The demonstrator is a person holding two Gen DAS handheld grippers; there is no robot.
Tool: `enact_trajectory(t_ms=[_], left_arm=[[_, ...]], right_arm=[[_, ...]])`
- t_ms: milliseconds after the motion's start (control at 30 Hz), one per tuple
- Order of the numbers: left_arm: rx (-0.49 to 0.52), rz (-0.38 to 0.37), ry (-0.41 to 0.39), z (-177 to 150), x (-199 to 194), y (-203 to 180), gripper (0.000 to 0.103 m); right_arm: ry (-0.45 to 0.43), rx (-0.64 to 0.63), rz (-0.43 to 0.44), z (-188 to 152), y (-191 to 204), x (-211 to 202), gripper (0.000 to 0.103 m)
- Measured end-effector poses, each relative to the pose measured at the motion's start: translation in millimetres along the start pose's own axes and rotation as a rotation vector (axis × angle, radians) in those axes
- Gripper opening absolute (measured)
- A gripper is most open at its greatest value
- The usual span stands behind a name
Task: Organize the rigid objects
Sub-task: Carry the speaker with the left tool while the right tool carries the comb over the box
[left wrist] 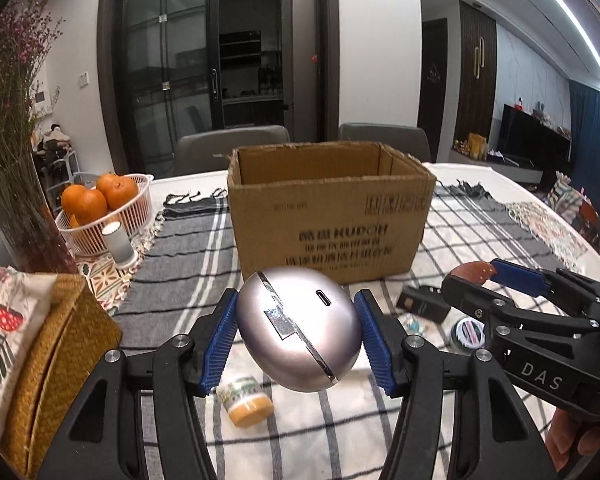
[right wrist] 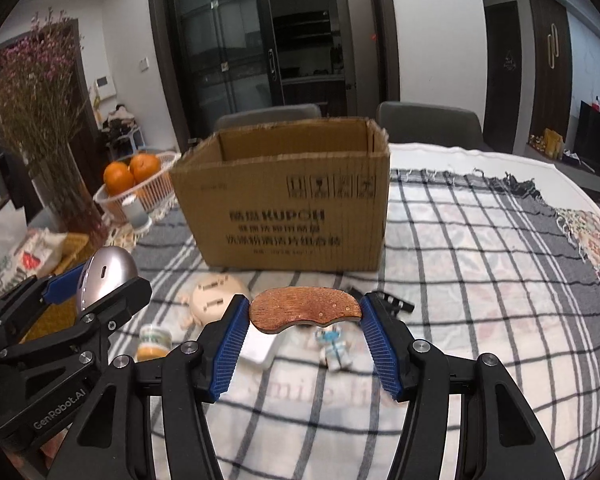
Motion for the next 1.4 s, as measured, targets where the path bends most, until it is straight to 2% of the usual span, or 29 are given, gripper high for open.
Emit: enact_trajectory(t_ms=[467, 833, 1400], left_arm=[[-0.023, 0.014, -0.069, 48, -1, 6, 0.058], [-0.018, 0.018, -0.115, 82, 4, 11, 0.058], [-0.004, -0.010, -0.107, 129, 34, 17, 0.058]], right_arm=[[-0.104, 0.046, -0.002, 48, -3, -6, 0.058], [-0.153, 0.060, -0.001, 83, -5, -2, 0.058], [-0.148, 0.062, -0.002, 126, -8, 22, 0.058]])
Point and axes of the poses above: each gripper's, at about its wrist camera, not at the fingertips, and x roughly the way its jaws point, y to its left, z to its top, the point moved 6 cm from there along x, roughly the way its jaws point, and after that the axes turned 10 degrees about -z, right-handed, at the moved point
